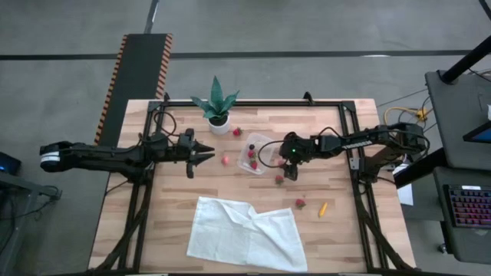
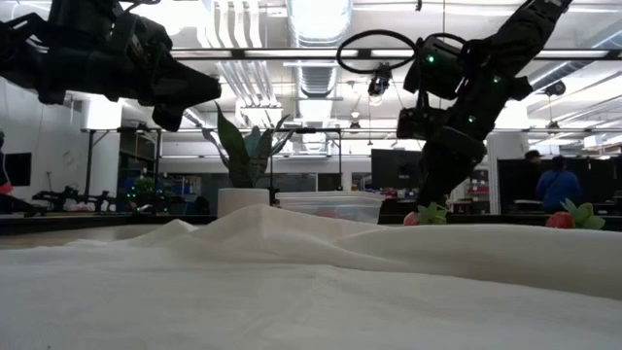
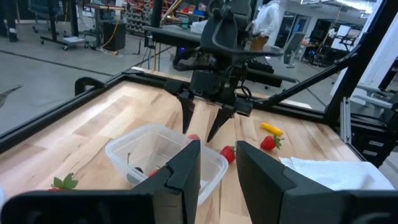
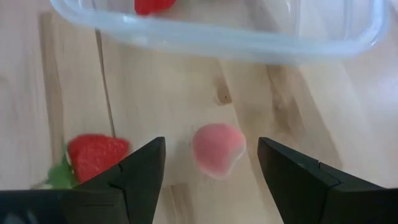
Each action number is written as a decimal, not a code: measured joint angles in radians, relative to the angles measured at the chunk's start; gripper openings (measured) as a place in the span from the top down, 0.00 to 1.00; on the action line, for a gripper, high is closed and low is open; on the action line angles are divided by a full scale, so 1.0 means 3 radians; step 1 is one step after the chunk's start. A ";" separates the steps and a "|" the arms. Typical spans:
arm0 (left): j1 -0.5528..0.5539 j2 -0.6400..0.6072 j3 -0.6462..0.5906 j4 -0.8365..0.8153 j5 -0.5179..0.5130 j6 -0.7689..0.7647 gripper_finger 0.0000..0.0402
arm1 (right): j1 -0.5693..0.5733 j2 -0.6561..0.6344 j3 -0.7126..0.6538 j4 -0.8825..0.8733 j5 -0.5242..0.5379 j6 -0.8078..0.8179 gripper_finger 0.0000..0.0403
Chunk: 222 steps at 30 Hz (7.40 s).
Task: Pick and placing Produce into tupperware
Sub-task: Put the pink peach into the transparent bin, then put the red strawberry into the transparent bin
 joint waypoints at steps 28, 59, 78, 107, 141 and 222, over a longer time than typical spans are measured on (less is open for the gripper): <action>0.0000 0.0008 -0.0009 0.0023 0.0001 0.0004 0.78 | 0.0001 0.0334 0.0107 0.0001 0.0004 -0.0047 0.41; 0.0000 0.0006 -0.0009 0.0024 0.0001 0.0001 0.78 | 0.0001 0.0346 0.0107 0.0022 0.0007 -0.0058 0.74; -0.0002 0.0006 -0.0010 0.0024 0.0001 0.0001 0.78 | 0.0001 0.0334 0.0834 -0.0742 0.0008 -0.0175 0.76; 0.0000 0.0005 -0.0015 -0.0010 0.0027 -0.0003 0.78 | -0.0099 0.1123 0.1874 -0.1003 -0.0141 -0.0819 0.76; -0.0001 0.0005 -0.0022 -0.0030 0.0052 -0.0008 0.78 | 0.0030 0.0487 0.1832 -0.1668 -0.0169 -0.0546 0.59; 0.0000 0.0006 -0.0043 0.0079 0.0053 0.0088 0.78 | 0.1542 0.0749 0.1375 -0.1979 0.1271 0.3084 0.51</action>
